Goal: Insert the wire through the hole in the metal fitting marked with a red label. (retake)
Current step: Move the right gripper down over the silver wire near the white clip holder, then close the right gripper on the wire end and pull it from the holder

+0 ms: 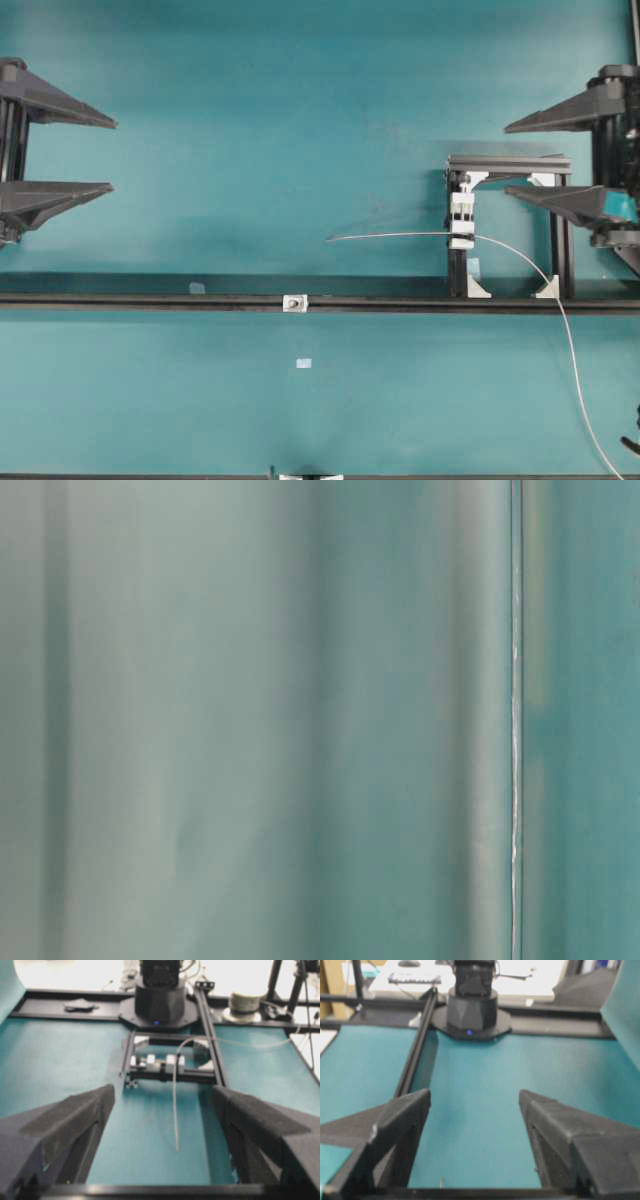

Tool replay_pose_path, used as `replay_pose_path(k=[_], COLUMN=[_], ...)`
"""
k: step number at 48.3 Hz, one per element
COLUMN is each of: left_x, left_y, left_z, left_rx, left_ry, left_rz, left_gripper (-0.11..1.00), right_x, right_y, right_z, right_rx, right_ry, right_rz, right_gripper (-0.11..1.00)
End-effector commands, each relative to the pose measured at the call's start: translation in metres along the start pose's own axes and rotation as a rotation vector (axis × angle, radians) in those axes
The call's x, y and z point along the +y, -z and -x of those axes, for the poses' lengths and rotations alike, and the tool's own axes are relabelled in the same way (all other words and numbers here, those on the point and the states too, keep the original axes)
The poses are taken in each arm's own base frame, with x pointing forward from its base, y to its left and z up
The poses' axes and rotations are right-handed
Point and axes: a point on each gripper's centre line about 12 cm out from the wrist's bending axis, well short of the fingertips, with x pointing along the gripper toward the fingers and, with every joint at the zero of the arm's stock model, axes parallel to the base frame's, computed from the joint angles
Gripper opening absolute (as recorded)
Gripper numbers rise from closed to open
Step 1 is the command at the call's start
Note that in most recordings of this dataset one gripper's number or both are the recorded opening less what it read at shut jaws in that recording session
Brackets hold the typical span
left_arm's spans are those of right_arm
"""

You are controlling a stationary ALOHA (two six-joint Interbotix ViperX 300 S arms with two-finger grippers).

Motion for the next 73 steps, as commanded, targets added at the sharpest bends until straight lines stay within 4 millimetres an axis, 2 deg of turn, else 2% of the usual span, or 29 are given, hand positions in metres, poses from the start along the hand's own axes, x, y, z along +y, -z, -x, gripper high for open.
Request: replay_pose_path(k=[1, 9, 18, 37, 56, 73], left_x=[0.003, 0.004, 0.006, 0.008, 0.019, 0.02], left_y=[-0.001, 0.007, 0.027, 0.054, 0.079, 0.098], left_z=[-0.003, -0.013, -0.029, -0.048, -0.063, -0.079], left_rx=[0.001, 0.055, 0.159, 0.276, 0.36, 0.439], left_ry=[-0.013, -0.022, -0.03, -0.029, -0.068, -0.066], left_rz=[0.004, 0.003, 0.005, -0.04, -0.05, -0.048], left_gripper=[0.66, 0.66, 0.66, 0.68, 0.68, 0.68], right_x=[-0.005, -0.012, -0.015, -0.017, -0.009, -0.008], right_y=[-0.002, 0.015, 0.025, 0.047, 0.071, 0.092], right_z=[-0.009, -0.028, -0.042, -0.061, -0.079, -0.095], right_rx=[0.013, 0.107, 0.17, 0.263, 0.355, 0.418], right_ry=[0.029, 0.063, 0.073, 0.088, 0.064, 0.06], right_rz=[-0.017, -0.026, -0.027, -0.068, -0.077, -0.072], right_gripper=[0.81, 0.81, 0.81, 0.81, 0.81, 0.81])
